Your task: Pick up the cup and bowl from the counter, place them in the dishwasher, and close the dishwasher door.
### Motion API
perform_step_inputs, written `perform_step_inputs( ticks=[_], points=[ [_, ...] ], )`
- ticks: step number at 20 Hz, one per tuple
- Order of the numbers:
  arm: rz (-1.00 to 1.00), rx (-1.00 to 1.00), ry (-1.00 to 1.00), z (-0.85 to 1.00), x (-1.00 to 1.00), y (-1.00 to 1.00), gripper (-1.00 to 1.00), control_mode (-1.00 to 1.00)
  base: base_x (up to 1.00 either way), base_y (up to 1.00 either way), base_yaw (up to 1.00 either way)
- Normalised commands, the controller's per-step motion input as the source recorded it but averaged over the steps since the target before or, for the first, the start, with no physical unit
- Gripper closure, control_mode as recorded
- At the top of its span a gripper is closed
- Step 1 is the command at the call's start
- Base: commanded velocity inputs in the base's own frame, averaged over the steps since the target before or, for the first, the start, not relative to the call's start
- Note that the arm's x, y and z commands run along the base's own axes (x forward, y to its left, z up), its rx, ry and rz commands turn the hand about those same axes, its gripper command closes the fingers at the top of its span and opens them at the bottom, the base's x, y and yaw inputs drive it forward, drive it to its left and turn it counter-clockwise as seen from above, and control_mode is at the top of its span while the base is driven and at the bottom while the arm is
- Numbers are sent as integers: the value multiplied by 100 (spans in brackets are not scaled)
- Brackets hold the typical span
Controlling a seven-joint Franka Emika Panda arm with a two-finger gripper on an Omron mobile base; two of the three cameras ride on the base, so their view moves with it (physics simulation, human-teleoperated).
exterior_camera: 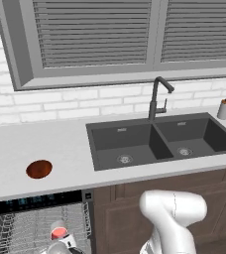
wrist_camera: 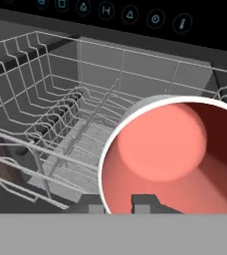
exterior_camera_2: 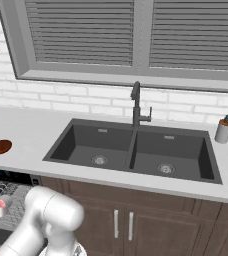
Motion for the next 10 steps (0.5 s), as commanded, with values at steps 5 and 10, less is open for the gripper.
perform_step_inputs(
  ticks=[5,10],
  points=[
    [0,2,18,-16,21,-1,100,-100,0,0,0],
    [0,1,6,-22,17,-1,-100,-100,0,0,0]
  ],
)
